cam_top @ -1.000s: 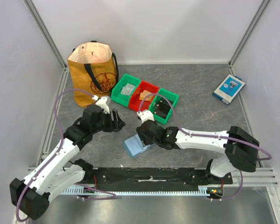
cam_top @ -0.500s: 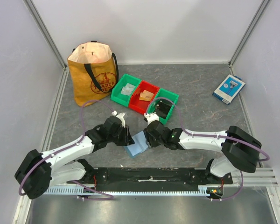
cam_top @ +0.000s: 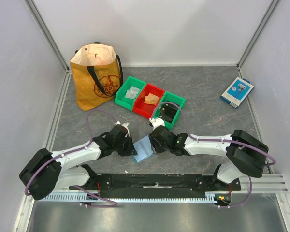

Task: Take the credit cards out of the card holder
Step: Remove the credit card from the card holder.

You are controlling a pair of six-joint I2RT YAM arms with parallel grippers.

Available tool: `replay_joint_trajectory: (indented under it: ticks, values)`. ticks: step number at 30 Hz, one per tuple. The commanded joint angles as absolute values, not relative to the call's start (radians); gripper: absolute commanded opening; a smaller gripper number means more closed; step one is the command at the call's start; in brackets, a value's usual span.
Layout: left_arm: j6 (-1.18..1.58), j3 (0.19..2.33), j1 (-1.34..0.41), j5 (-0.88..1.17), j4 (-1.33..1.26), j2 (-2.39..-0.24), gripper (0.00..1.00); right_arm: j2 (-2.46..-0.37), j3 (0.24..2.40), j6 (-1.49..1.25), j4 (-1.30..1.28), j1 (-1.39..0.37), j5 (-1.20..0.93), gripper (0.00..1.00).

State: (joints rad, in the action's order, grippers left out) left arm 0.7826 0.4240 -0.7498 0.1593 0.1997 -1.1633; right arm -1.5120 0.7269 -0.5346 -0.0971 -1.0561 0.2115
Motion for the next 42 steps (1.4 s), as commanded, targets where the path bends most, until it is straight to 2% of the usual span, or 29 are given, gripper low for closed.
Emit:
replay_joint_trajectory:
  ticks: [1, 6, 17, 25, 32, 37, 40, 42]
  values:
    - [0.831, 0.397, -0.756, 0.124, 0.189, -1.172, 0.17, -1.520, 0.727, -0.542, -0.100, -1.054, 0.221, 0.49]
    - [0.836, 0.390, -0.756, 0.120, 0.189, -1.181, 0.16, -1.535, 0.736, -0.529, -0.091, -1.054, 0.175, 0.48]
    - [0.842, 0.374, -0.758, 0.118, 0.172, -1.192, 0.16, -1.513, 0.759, -0.525, -0.022, -1.055, 0.026, 0.27]
    - [0.868, 0.370, -0.759, 0.080, 0.198, -1.114, 0.16, -1.505, 0.814, -0.502, 0.028, -1.098, -0.098, 0.21]
    - [0.954, 0.371, -0.761, -0.087, 0.360, -0.838, 0.22, -1.578, 0.906, -0.448, -0.027, -1.181, -0.124, 0.22]
    - [0.988, 0.379, -0.759, -0.167, 0.451, -0.680, 0.29, -1.588, 0.933, -0.414, -0.103, -1.204, -0.049, 0.37]
    - [0.983, 0.405, -0.759, -0.163, 0.463, -0.673, 0.32, -1.522, 0.917, -0.408, -0.127, -1.193, 0.033, 0.47]
    - [0.973, 0.428, -0.758, -0.156, 0.459, -0.689, 0.33, -1.467, 0.898, -0.408, -0.129, -1.183, 0.069, 0.48]
